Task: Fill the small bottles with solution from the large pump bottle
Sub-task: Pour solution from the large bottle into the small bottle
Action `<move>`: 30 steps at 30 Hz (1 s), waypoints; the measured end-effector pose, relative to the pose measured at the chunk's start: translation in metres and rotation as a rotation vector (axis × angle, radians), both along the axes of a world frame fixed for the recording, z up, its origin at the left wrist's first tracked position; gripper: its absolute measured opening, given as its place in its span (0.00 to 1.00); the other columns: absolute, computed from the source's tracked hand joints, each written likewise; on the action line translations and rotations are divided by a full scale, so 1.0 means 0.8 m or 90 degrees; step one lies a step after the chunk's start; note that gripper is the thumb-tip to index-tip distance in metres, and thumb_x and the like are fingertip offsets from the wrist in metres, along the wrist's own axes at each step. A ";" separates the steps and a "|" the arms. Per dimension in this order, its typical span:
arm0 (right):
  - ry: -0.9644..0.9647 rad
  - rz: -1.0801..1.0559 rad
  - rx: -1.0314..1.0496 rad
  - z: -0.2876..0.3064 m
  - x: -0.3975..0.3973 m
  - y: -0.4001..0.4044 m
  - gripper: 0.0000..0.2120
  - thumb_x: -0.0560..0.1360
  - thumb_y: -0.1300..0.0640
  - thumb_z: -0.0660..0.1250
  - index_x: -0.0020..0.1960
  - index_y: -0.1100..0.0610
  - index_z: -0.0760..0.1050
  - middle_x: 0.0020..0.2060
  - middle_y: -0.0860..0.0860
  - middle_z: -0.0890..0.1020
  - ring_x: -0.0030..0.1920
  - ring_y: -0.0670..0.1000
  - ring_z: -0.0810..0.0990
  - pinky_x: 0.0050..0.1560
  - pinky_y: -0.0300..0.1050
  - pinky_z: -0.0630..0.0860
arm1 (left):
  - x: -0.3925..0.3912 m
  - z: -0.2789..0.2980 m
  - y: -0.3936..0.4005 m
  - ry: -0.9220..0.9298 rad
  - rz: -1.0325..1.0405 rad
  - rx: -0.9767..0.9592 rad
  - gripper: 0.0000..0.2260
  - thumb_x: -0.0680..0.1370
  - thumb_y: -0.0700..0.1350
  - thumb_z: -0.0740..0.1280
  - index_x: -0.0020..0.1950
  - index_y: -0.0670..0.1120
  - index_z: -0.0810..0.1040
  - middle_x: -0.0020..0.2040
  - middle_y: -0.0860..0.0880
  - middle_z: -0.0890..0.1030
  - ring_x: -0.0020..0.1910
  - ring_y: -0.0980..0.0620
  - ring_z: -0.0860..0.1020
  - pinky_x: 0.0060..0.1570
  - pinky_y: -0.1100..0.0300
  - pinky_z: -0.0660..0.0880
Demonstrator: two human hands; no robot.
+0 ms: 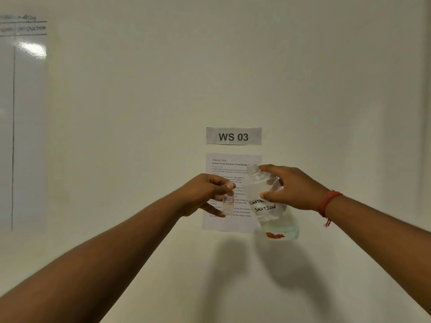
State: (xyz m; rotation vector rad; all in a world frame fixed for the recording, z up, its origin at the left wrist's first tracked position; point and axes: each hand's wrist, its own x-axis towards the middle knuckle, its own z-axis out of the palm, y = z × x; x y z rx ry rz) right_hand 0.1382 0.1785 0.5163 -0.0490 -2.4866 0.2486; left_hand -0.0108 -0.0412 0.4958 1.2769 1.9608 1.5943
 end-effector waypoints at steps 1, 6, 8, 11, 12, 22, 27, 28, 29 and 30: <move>-0.007 -0.004 0.009 0.002 0.000 0.001 0.34 0.70 0.46 0.74 0.74 0.43 0.66 0.53 0.45 0.79 0.47 0.45 0.80 0.45 0.33 0.73 | 0.000 0.001 0.001 0.003 -0.002 -0.004 0.10 0.81 0.47 0.69 0.56 0.43 0.85 0.55 0.46 0.86 0.58 0.43 0.84 0.50 0.36 0.83; -0.029 -0.013 0.033 0.011 0.000 0.009 0.35 0.71 0.46 0.74 0.75 0.43 0.65 0.54 0.46 0.79 0.47 0.44 0.79 0.49 0.37 0.75 | -0.003 0.003 0.007 0.013 -0.018 -0.011 0.08 0.81 0.47 0.69 0.53 0.44 0.85 0.54 0.46 0.87 0.54 0.46 0.85 0.52 0.36 0.82; -0.036 -0.011 0.052 0.015 -0.002 0.010 0.35 0.71 0.46 0.74 0.74 0.43 0.65 0.54 0.46 0.78 0.47 0.44 0.79 0.48 0.37 0.75 | -0.003 0.004 0.010 0.020 -0.019 -0.012 0.08 0.81 0.47 0.69 0.53 0.44 0.85 0.55 0.45 0.86 0.53 0.46 0.85 0.52 0.37 0.83; -0.057 -0.015 0.113 0.023 -0.006 0.008 0.34 0.71 0.45 0.73 0.75 0.43 0.64 0.54 0.46 0.77 0.48 0.45 0.78 0.50 0.39 0.76 | -0.005 0.006 0.016 0.029 -0.015 -0.013 0.07 0.82 0.45 0.68 0.53 0.44 0.85 0.55 0.45 0.86 0.53 0.47 0.85 0.51 0.40 0.83; -0.065 -0.018 0.143 0.026 -0.008 0.007 0.35 0.71 0.45 0.73 0.75 0.43 0.64 0.54 0.46 0.76 0.49 0.46 0.78 0.51 0.40 0.76 | -0.006 0.006 0.018 0.030 -0.019 -0.013 0.07 0.82 0.45 0.68 0.52 0.44 0.85 0.55 0.45 0.86 0.53 0.47 0.85 0.51 0.40 0.83; -0.100 -0.056 0.326 0.044 -0.021 -0.005 0.35 0.74 0.45 0.69 0.77 0.42 0.58 0.60 0.46 0.74 0.51 0.45 0.70 0.54 0.41 0.71 | -0.016 -0.003 0.030 0.027 -0.025 -0.009 0.10 0.82 0.46 0.69 0.55 0.39 0.84 0.58 0.45 0.85 0.56 0.44 0.85 0.53 0.37 0.82; -0.101 -0.062 0.393 0.043 -0.026 -0.009 0.34 0.74 0.44 0.68 0.77 0.42 0.58 0.62 0.47 0.74 0.58 0.50 0.75 0.56 0.43 0.73 | -0.019 -0.002 0.030 0.024 -0.037 -0.010 0.11 0.81 0.47 0.69 0.57 0.41 0.84 0.56 0.43 0.86 0.55 0.44 0.85 0.52 0.38 0.83; -0.101 -0.061 0.399 0.043 -0.028 -0.010 0.34 0.74 0.44 0.68 0.77 0.42 0.58 0.62 0.47 0.74 0.58 0.50 0.75 0.55 0.42 0.73 | -0.020 -0.003 0.029 0.023 -0.036 -0.009 0.10 0.81 0.47 0.69 0.56 0.41 0.84 0.56 0.44 0.86 0.55 0.45 0.85 0.52 0.38 0.83; -0.100 -0.060 0.401 0.044 -0.029 -0.010 0.34 0.74 0.44 0.68 0.77 0.42 0.58 0.62 0.47 0.74 0.58 0.50 0.75 0.54 0.42 0.72 | -0.020 -0.002 0.029 0.022 -0.035 -0.008 0.10 0.81 0.47 0.69 0.56 0.41 0.84 0.56 0.44 0.86 0.55 0.44 0.85 0.52 0.38 0.83; -0.100 -0.059 0.403 0.044 -0.030 -0.011 0.34 0.74 0.44 0.68 0.77 0.42 0.58 0.62 0.47 0.74 0.58 0.50 0.75 0.54 0.42 0.72 | -0.021 -0.003 0.029 0.022 -0.033 -0.008 0.11 0.81 0.46 0.70 0.57 0.41 0.84 0.56 0.44 0.86 0.55 0.44 0.85 0.52 0.37 0.82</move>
